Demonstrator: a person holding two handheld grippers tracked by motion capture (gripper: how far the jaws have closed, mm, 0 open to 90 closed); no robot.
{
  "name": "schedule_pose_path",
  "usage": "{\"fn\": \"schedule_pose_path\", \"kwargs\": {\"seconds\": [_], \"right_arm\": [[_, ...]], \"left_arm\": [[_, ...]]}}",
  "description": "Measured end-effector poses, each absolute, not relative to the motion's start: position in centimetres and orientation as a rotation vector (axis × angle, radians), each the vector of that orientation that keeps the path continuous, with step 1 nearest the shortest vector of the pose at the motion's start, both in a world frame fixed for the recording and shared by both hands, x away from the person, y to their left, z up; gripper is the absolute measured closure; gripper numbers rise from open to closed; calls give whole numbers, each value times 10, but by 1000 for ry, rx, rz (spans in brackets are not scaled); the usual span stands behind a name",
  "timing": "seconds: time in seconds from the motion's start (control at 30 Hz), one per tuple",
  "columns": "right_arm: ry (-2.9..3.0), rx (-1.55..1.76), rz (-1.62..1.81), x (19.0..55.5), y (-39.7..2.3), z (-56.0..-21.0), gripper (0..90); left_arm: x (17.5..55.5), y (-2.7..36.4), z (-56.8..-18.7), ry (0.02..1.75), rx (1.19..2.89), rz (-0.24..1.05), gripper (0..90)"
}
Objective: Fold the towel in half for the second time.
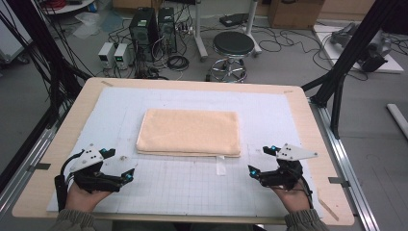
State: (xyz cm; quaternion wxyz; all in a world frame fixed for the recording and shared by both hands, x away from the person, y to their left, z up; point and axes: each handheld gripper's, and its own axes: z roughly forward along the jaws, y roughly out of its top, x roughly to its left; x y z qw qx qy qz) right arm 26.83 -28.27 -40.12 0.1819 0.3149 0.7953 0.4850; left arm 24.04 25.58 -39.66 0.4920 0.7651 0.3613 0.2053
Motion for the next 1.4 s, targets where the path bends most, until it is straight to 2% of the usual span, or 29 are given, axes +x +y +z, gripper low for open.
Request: {"fn": "schedule_pose_path", "kwargs": {"seconds": [1.4], "right_arm": [[2229,904,1367,232,-300,-404,116]], "left_arm": [[204,269,-405,870,1929,535,21]]}}
